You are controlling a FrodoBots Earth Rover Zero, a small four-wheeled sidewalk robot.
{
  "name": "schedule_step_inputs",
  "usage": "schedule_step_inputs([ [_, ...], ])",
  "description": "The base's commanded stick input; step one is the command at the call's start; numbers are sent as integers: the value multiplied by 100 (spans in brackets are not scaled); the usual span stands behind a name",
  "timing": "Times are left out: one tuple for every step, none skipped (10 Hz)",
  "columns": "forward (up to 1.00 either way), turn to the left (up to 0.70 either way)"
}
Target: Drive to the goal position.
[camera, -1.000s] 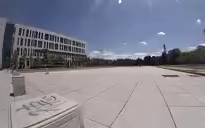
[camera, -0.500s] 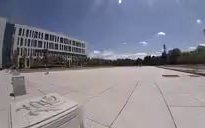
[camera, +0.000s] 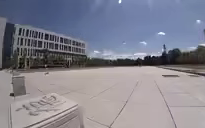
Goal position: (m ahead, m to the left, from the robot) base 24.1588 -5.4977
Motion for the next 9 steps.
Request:
schedule_step_inputs([
  [6,0],
  [6,0],
  [6,0],
  [6,0],
  [6,0],
  [6,0],
  [6,0],
  [6,0],
  [6,0],
])
